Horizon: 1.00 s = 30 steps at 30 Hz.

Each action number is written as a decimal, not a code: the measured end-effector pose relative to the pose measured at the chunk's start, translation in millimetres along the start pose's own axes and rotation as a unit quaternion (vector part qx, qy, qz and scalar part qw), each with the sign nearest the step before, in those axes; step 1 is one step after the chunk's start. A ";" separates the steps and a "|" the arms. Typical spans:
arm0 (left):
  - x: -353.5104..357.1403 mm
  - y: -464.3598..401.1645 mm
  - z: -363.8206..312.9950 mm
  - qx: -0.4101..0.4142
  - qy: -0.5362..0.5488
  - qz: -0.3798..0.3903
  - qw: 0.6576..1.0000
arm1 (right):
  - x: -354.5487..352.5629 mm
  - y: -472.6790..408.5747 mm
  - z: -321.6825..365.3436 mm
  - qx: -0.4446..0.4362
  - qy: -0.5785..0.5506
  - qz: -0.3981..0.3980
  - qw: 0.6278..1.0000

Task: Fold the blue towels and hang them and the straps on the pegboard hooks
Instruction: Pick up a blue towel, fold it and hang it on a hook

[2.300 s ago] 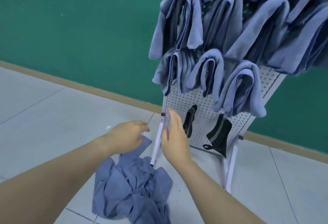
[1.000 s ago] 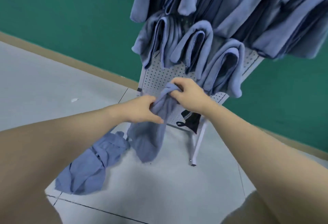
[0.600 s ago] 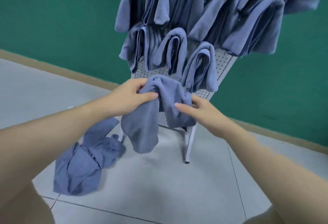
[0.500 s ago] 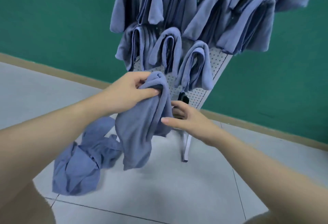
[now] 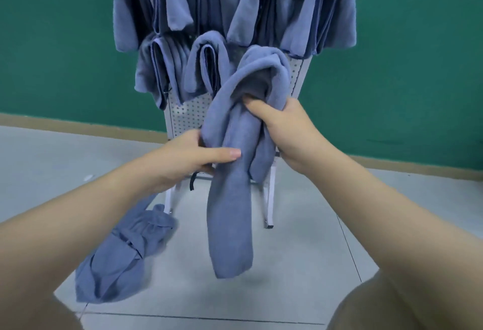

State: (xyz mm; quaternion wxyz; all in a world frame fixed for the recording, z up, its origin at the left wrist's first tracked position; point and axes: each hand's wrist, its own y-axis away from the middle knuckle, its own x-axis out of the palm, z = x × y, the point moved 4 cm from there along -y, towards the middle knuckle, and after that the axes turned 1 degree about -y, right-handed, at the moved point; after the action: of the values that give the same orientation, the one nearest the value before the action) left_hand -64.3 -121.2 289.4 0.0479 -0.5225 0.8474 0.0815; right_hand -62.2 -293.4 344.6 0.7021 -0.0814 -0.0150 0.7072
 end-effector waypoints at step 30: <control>26.4 -14.8 5.1 0.180 -0.121 -0.134 0.967 | -10.2 -5.1 -26.0 0.045 0.105 -0.018 0.993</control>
State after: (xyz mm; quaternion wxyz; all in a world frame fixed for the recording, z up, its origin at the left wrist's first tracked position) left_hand -63.0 -149.9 278.7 0.2541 -0.6000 0.7584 -0.0168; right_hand -53.6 -306.0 320.7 0.7155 -0.1234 0.0895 0.6817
